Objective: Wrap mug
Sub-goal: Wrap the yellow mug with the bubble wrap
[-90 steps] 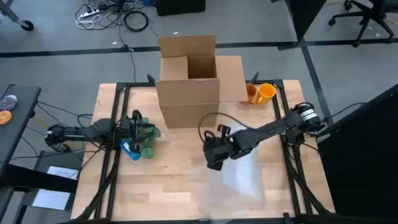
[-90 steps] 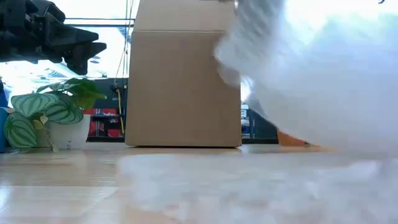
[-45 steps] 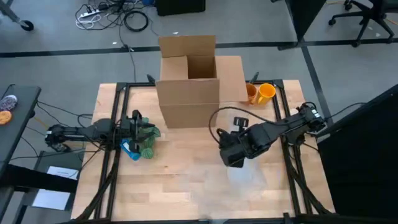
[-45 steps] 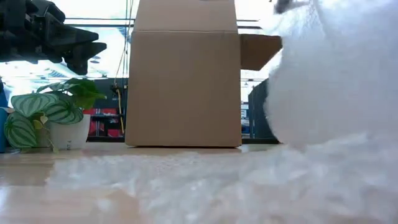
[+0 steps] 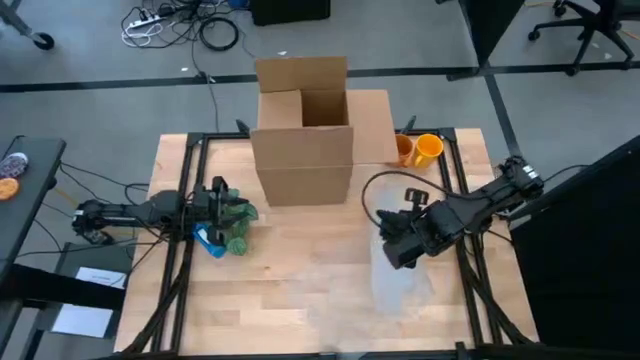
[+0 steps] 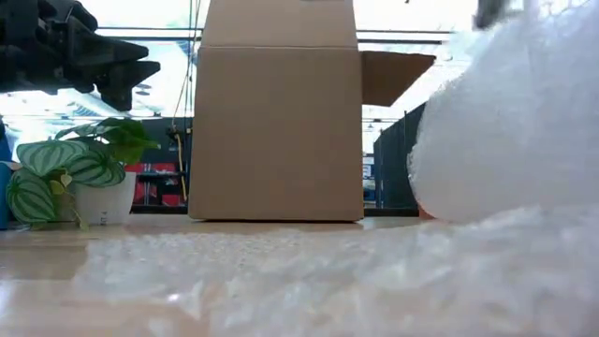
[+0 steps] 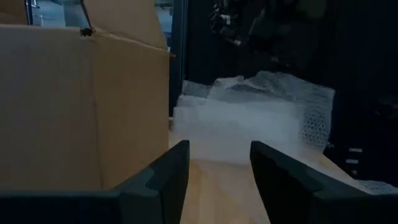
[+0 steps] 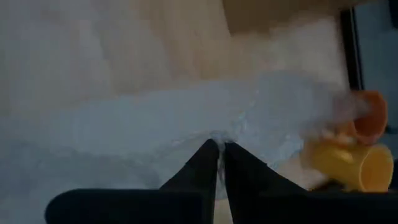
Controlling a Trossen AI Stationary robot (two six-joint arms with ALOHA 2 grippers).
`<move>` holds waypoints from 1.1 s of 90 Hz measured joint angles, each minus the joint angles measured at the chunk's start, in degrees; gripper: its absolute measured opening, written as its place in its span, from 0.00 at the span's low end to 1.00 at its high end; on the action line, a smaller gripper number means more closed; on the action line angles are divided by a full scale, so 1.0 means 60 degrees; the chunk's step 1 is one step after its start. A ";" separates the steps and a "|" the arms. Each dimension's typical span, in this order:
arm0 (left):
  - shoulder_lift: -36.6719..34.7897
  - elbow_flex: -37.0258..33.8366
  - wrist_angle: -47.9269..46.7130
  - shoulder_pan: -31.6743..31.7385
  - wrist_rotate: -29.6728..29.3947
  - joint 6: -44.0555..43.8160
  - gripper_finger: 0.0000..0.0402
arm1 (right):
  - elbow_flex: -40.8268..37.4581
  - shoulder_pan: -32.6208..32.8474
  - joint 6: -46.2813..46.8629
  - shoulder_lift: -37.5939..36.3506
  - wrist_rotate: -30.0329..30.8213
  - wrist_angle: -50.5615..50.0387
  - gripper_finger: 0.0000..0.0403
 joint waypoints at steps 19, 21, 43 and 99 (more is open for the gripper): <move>0.0000 0.0000 0.0010 0.0001 0.0000 -0.0003 0.39 | -0.3647 -0.0029 0.2413 -0.1974 -0.1014 -0.0020 0.00; 0.0000 0.0000 0.0011 -0.0002 0.0000 -0.0003 0.39 | -0.4027 -0.0029 0.2816 -0.2161 -0.1207 -0.0012 0.00; 0.0000 0.0000 0.0007 0.0000 0.0000 0.0000 0.39 | -0.7006 0.0094 0.5479 -0.3521 -0.2882 0.3987 0.00; 0.0000 0.0000 0.0009 0.0000 -0.0004 0.0000 0.39 | -0.7674 -0.0442 -0.5429 -0.1757 -0.1340 2.5300 0.00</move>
